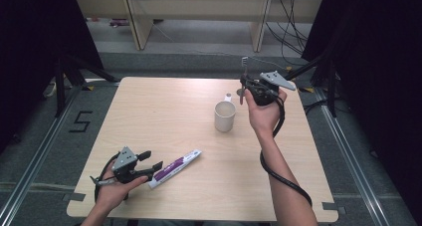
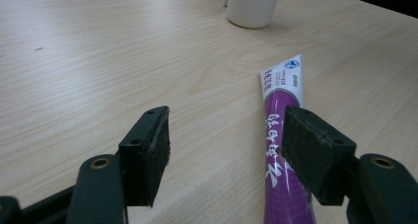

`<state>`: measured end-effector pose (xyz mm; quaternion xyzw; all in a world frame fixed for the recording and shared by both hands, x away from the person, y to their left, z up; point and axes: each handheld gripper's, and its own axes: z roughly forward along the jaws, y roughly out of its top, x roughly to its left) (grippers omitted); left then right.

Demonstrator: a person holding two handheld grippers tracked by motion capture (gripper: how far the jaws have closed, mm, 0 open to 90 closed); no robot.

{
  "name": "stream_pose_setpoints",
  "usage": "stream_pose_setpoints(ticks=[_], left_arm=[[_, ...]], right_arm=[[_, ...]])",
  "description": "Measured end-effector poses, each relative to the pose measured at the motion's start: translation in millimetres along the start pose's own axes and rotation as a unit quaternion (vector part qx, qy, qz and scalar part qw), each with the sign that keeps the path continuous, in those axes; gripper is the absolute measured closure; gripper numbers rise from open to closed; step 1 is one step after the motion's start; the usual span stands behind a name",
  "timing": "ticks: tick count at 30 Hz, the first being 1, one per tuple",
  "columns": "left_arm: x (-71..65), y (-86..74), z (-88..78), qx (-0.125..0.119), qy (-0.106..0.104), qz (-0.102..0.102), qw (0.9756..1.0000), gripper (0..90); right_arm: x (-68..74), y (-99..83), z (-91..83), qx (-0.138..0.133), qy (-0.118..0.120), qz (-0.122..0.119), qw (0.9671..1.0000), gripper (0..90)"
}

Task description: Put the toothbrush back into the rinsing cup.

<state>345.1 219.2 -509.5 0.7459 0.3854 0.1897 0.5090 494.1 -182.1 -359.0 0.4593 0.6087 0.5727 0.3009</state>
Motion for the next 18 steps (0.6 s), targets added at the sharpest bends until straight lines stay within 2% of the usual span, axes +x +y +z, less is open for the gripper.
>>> stream_pose_setpoints(ticks=[5, 7, 18], left_arm=[[-0.2, 0.1, 0.0, 0.0, 0.0, -0.001, 1.0, 34.9], [-0.1, -0.1, 0.3, -0.002, -0.002, -0.001, 1.0, 34.9], [0.0, 0.1, 1.3, -0.004, -0.004, -0.002, 1.0, 34.9]], right_arm=[[1.4, 0.8, 2.2, 0.003, -0.001, 0.011, 0.9999, 80.3], [0.1, 0.9, 4.5, -0.002, 0.002, 0.0, 1.0, 80.3], [3.0, 2.9, 14.4, -0.006, 0.0, 0.002, 1.0, 80.3]])
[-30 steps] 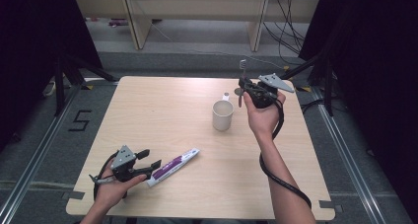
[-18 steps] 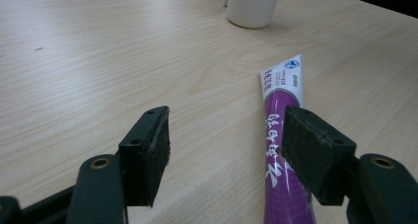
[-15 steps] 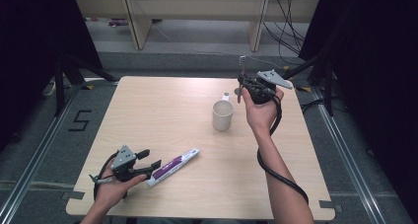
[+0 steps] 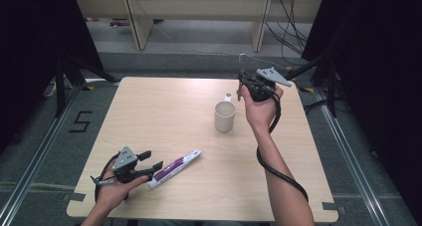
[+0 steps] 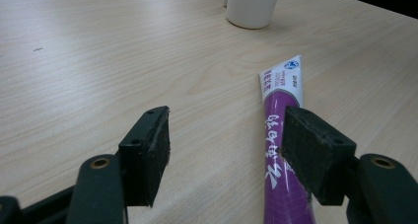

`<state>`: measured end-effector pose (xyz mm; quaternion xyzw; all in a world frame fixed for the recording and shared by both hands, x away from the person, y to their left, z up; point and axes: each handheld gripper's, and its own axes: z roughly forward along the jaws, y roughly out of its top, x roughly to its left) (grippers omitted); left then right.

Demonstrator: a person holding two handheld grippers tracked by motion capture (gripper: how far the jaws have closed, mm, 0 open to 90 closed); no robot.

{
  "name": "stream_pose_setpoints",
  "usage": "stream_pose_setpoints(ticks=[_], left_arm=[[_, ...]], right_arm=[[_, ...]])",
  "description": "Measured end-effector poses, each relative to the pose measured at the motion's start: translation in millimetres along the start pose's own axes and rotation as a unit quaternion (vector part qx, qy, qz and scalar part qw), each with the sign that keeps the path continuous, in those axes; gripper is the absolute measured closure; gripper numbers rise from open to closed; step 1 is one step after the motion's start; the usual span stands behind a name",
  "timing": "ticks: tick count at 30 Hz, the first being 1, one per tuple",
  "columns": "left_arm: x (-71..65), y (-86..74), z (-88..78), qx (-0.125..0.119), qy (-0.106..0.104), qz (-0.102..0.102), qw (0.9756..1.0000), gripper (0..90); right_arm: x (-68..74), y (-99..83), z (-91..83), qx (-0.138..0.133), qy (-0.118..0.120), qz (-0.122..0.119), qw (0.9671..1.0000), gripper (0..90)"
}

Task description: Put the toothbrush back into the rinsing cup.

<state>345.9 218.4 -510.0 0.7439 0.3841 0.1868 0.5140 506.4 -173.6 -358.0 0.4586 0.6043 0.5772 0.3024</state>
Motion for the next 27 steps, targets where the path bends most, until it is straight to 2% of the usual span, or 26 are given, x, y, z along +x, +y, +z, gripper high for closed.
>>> stream_pose_setpoints(ticks=[5, 7, 8, 11, 13, 15, 17, 18, 23, 24, 27], left_arm=[[0.2, 0.0, -0.3, 0.0, 0.001, -0.001, 1.0, 34.9], [0.0, 0.0, -0.1, -0.001, 0.0, -0.001, 1.0, 34.9], [-0.2, 0.0, 0.1, -0.002, -0.001, -0.002, 1.0, 35.0], [-0.4, 0.0, 0.3, -0.001, -0.001, -0.002, 1.0, 35.0], [-0.2, 0.1, 0.4, 0.001, -0.001, 0.0, 1.0, 34.9], [-0.5, 0.3, 0.1, 0.002, 0.002, 0.001, 1.0, 34.9], [-0.6, 0.4, 0.2, 0.002, 0.002, 0.0, 1.0, 34.9], [-0.2, 0.3, 0.6, 0.0, -0.002, 0.0, 1.0, 35.0], [-0.4, 0.3, 0.3, 0.002, 0.001, 0.0, 1.0, 35.0], [-0.4, 0.3, 0.3, 0.002, 0.001, 0.0, 1.0, 35.0], [0.0, 0.1, 0.6, 0.0, -0.002, 0.0, 1.0, 34.9]], right_arm=[[2.4, 1.3, 5.4, -0.002, 0.005, 0.004, 1.0, 80.3], [2.2, 1.9, 6.8, 0.0, 0.0, -0.004, 1.0, 80.3], [3.2, 2.0, 7.5, -0.001, 0.001, 0.002, 1.0, 80.3], [2.6, 2.1, 9.9, 0.0, 0.001, -0.004, 1.0, 80.2], [3.3, 1.9, 12.4, -0.002, 0.002, 0.003, 1.0, 80.3], [2.8, 2.3, 13.6, -0.001, 0.001, -0.002, 1.0, 80.3], [4.6, 2.4, 14.5, 0.001, -0.002, 0.012, 0.9999, 80.3], [2.8, 2.7, 17.0, 0.0, 0.001, 0.005, 1.0, 80.2], [2.2, 2.6, 21.6, 0.0, -0.002, 0.003, 1.0, 80.3], [3.0, 2.4, 22.7, -0.002, -0.002, 0.011, 0.9999, 80.3], [2.1, 2.0, 25.2, -0.001, -0.003, 0.007, 1.0, 80.2]])
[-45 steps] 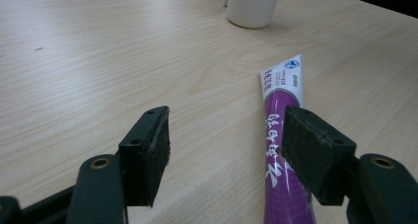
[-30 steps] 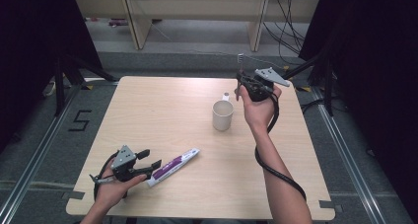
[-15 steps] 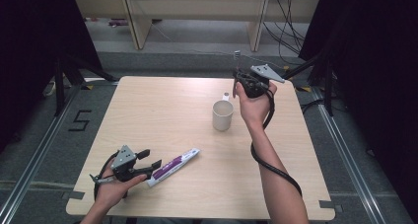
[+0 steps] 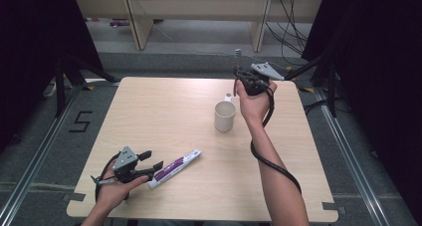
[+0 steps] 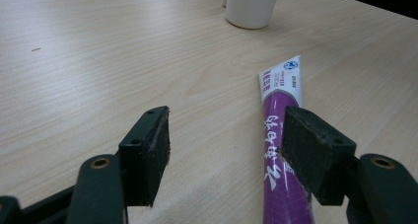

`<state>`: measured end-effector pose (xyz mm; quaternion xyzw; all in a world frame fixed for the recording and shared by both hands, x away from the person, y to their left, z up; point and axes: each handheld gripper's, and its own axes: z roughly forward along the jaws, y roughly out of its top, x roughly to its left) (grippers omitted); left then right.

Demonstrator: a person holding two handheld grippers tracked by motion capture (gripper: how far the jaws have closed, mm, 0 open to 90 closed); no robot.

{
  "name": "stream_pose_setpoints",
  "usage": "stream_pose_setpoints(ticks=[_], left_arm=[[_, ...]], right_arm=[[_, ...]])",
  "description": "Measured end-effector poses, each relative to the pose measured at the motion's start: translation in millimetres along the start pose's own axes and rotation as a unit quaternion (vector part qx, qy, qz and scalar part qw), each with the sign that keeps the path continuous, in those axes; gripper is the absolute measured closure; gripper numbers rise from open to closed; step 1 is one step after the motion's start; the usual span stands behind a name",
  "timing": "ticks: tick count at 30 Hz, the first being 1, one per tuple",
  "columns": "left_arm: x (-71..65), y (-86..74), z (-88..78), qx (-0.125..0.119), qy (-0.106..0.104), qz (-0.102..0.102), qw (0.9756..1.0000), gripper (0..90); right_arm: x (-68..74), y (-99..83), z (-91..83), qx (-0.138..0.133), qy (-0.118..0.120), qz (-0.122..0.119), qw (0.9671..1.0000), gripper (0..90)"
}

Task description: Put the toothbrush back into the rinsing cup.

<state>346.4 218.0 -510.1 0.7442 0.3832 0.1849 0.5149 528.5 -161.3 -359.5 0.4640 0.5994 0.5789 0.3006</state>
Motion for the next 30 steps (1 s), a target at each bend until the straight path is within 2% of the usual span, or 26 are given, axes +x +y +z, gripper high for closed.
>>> stream_pose_setpoints(ticks=[1, 2, 3, 6, 13, 16, 17, 21, 26, 30], left_arm=[[0.1, 0.0, -0.1, 0.0, 0.0, 0.0, 1.0, 35.0], [0.1, -0.1, -0.1, 0.0, 0.001, 0.001, 1.0, 35.0], [0.1, -0.1, -0.1, 0.0, 0.001, 0.001, 1.0, 35.0], [-0.1, -0.1, -0.1, 0.0, 0.001, 0.0, 1.0, 35.0], [-0.6, -0.2, -0.1, 0.003, 0.003, 0.001, 1.0, 35.0], [-0.4, -0.2, -0.2, 0.003, 0.003, 0.001, 1.0, 35.0], [-0.4, -0.3, -0.1, 0.003, 0.003, 0.001, 1.0, 35.0], [-0.7, 0.0, -0.1, 0.003, 0.003, 0.001, 1.0, 35.0], [-0.6, -0.3, 0.9, 0.001, -0.002, 0.001, 1.0, 35.0], [-0.8, 0.0, 0.1, 0.003, 0.002, 0.002, 1.0, 35.0]], right_arm=[[-0.8, 0.0, 1.1, -0.001, -0.002, -0.007, 1.0, 80.3], [0.4, 0.3, 0.8, 0.003, 0.0, 0.001, 1.0, 80.2], [-0.5, 0.0, 2.4, -0.004, 0.001, -0.006, 1.0, 80.2], [-0.4, -0.1, 4.8, -0.002, -0.002, -0.009, 1.0, 80.2], [0.1, 2.2, 10.7, -0.006, -0.002, 0.004, 1.0, 80.3], [-0.2, 4.1, 13.9, -0.006, -0.001, 0.0, 1.0, 80.2], [1.1, 4.0, 14.9, -0.007, -0.003, 0.009, 0.9999, 80.2], [-1.0, 4.1, 18.9, -0.005, 0.0, -0.004, 1.0, 80.3], [-0.8, 1.0, 22.9, -0.003, 0.0, 0.0, 1.0, 80.2], [-0.2, -1.0, 25.3, 0.0, 0.0, 0.001, 1.0, 80.2]])
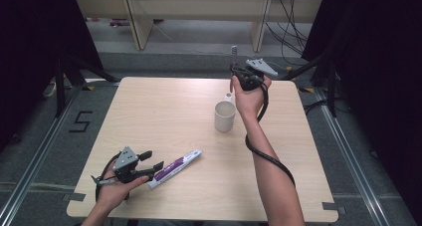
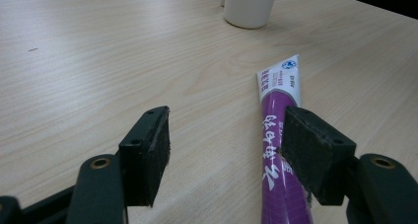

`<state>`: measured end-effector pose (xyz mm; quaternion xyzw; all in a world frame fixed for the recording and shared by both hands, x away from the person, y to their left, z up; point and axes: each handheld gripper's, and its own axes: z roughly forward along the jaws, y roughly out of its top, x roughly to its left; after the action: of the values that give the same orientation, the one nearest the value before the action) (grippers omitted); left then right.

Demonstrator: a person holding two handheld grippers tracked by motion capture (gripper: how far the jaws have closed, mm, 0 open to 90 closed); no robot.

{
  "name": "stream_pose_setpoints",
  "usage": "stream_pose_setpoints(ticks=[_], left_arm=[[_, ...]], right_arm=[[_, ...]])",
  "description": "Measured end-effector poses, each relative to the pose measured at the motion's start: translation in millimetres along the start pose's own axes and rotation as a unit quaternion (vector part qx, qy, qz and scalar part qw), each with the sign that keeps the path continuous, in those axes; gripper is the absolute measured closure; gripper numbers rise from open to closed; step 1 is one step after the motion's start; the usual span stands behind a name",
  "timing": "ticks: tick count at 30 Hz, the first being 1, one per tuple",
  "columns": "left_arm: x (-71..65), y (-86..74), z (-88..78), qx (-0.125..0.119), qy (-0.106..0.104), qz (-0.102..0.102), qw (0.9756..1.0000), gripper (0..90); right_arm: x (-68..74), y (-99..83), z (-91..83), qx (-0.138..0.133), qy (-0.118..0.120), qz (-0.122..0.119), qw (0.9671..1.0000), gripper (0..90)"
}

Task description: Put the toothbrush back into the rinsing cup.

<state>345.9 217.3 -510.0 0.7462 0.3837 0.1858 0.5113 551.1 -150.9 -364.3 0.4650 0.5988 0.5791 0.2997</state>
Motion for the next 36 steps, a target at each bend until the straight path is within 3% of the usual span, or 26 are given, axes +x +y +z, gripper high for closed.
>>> stream_pose_setpoints(ticks=[7, 22, 26, 36], left_arm=[[-0.1, -0.4, -0.4, -0.002, -0.001, 0.0, 1.0, 35.0], [-1.1, 0.2, 0.4, -0.004, -0.007, -0.001, 1.0, 35.0], [-1.0, -0.1, 0.3, -0.003, -0.007, 0.001, 1.0, 35.0], [-1.3, 0.3, 0.2, -0.006, -0.007, -0.001, 1.0, 35.0]], right_arm=[[0.3, -3.2, 6.6, 0.0, -0.003, -0.005, 1.0, 80.2], [-6.0, -11.3, 14.1, 0.011, -0.009, 0.01, 0.9998, 80.2], [-7.8, -12.7, 15.5, 0.009, -0.004, 0.003, 0.9999, 80.2], [-7.8, -20.7, 20.0, 0.024, -0.006, 0.006, 0.9997, 80.2]])
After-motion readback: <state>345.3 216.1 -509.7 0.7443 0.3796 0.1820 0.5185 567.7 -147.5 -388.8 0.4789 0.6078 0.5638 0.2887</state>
